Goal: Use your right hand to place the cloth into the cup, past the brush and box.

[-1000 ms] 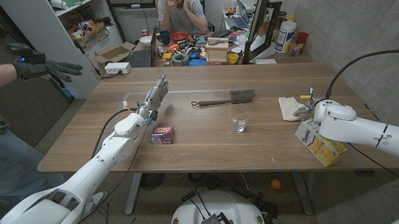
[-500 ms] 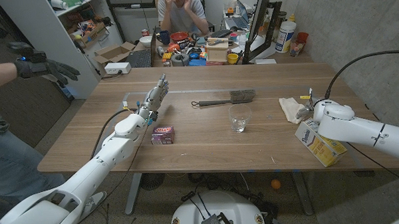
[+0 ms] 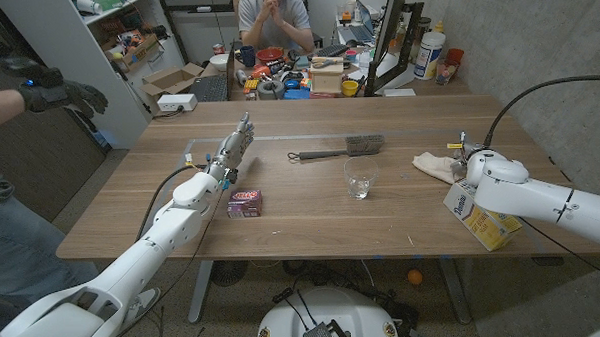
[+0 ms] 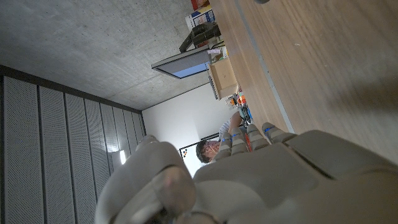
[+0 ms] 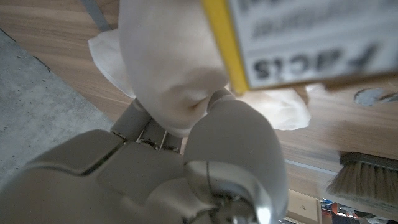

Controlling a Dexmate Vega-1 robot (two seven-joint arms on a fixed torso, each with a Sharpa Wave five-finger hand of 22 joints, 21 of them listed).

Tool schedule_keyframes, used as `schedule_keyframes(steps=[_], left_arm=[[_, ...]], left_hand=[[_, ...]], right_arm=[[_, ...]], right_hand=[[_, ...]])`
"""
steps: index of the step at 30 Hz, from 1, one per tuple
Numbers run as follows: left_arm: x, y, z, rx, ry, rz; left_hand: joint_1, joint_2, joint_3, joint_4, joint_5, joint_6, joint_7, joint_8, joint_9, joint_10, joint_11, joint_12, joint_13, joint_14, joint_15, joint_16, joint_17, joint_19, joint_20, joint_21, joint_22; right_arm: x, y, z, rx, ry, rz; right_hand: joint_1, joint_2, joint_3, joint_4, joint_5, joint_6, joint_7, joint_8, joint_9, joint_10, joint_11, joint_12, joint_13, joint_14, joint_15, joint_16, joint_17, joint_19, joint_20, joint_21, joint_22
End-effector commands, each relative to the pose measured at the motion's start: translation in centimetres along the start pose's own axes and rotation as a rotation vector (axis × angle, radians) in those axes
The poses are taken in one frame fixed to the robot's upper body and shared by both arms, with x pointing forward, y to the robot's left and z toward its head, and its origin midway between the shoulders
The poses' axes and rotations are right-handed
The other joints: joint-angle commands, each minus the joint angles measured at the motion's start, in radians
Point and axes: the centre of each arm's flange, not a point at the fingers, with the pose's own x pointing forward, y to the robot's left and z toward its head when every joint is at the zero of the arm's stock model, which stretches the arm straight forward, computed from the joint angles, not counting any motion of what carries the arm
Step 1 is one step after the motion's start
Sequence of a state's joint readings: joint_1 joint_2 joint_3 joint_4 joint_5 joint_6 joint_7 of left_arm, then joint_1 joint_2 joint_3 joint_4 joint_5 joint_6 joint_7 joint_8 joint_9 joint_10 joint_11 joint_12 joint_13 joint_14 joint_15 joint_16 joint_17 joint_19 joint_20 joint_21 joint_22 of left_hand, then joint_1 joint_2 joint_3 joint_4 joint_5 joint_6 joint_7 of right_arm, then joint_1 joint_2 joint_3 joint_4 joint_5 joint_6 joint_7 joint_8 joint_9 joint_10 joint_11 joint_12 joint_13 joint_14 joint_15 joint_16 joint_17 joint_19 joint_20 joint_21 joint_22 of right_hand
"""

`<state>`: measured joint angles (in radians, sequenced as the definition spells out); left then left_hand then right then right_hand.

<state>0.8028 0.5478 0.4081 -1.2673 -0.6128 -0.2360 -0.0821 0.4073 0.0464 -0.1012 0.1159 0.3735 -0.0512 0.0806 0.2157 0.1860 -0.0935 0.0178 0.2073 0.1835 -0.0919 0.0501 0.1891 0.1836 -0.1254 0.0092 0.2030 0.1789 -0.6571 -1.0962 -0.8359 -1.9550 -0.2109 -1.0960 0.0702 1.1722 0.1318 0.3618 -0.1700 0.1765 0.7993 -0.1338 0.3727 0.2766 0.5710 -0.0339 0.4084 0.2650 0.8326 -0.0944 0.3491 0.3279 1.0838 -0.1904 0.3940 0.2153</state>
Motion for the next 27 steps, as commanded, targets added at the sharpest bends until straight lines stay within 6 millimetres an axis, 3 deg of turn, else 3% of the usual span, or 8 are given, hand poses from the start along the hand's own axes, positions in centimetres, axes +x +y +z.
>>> schedule_keyframes(steps=[1,6,10,20,23,27], left_arm=[[-0.1,0.1,-0.2,-0.005,0.0,-0.001],[-0.2,0.1,-0.4,-0.008,-0.001,-0.001],[-0.2,0.1,-0.5,-0.007,0.003,-0.005],[-0.2,0.0,-0.6,-0.004,0.009,-0.011],[-0.2,0.1,-0.6,-0.002,0.009,-0.012],[-0.1,0.0,-0.5,-0.001,0.009,-0.017]], left_hand=[[0.003,0.012,-0.005,0.0,0.005,0.011,0.0,0.006,0.003,0.003,-0.003,0.003,0.005,0.005,-0.001,0.006,0.003,-0.006,0.007,0.005,0.004],[0.004,0.013,-0.007,0.0,0.005,0.015,0.001,0.006,0.003,0.002,-0.004,0.002,0.005,0.006,-0.001,0.006,0.003,-0.006,0.006,0.005,0.004],[0.004,0.013,-0.007,0.0,0.005,0.018,0.002,0.007,0.003,0.002,-0.004,0.002,0.005,0.006,-0.001,0.006,0.003,-0.006,0.007,0.005,0.004],[0.005,0.014,-0.009,-0.001,0.005,0.021,0.003,0.006,0.003,0.003,-0.005,0.002,0.005,0.005,-0.002,0.005,0.003,-0.006,0.007,0.005,0.004],[0.005,0.014,-0.01,-0.001,0.005,0.021,0.002,0.006,0.003,0.003,-0.005,0.001,0.005,0.005,-0.001,0.005,0.003,-0.007,0.008,0.004,0.004],[0.005,0.015,-0.011,-0.001,0.005,0.021,0.002,0.004,0.003,0.003,-0.006,0.001,0.005,0.005,-0.001,0.004,0.003,-0.006,0.007,0.004,0.004]], right_arm=[[-0.6,-0.4,1.1,0.048,-0.062,-0.105],[-1.0,-0.6,1.4,0.067,-0.093,-0.15],[-1.4,-1.0,1.7,0.071,-0.11,-0.181],[-3.2,-3.6,2.5,0.059,-0.135,-0.282],[-3.9,-4.3,2.4,0.068,-0.138,-0.303],[-5.2,-5.1,2.5,0.059,-0.158,-0.335]], right_hand=[[0.095,0.001,-0.042,0.001,0.0,0.026,0.009,0.011,0.026,0.048,-0.013,0.074,0.095,0.04,-0.112,0.087,0.113,0.04,-0.032,0.061,0.028],[0.21,-0.008,-0.085,0.0,0.004,0.077,0.015,0.028,0.071,0.039,-0.031,0.17,0.235,0.041,-0.126,0.151,0.255,0.052,-0.036,0.145,0.069],[0.243,-0.007,-0.1,0.005,0.004,0.111,0.028,0.042,0.093,0.011,-0.026,0.2,0.292,0.032,-0.131,0.162,0.307,0.036,-0.036,0.176,0.086],[0.253,0.0,-0.11,0.015,0.005,0.119,0.034,0.032,0.09,0.011,-0.027,0.224,0.328,0.017,-0.129,0.152,0.331,-0.004,-0.035,0.191,0.095],[0.255,0.004,-0.114,0.019,0.005,0.126,0.033,0.025,0.084,0.028,-0.035,0.242,0.35,0.045,-0.133,0.156,0.336,-0.037,-0.036,0.196,0.098],[0.258,0.001,-0.121,0.018,0.005,0.135,0.031,0.02,0.083,0.058,-0.041,0.268,0.381,0.07,-0.14,0.157,0.345,-0.049,-0.036,0.218,0.108]])
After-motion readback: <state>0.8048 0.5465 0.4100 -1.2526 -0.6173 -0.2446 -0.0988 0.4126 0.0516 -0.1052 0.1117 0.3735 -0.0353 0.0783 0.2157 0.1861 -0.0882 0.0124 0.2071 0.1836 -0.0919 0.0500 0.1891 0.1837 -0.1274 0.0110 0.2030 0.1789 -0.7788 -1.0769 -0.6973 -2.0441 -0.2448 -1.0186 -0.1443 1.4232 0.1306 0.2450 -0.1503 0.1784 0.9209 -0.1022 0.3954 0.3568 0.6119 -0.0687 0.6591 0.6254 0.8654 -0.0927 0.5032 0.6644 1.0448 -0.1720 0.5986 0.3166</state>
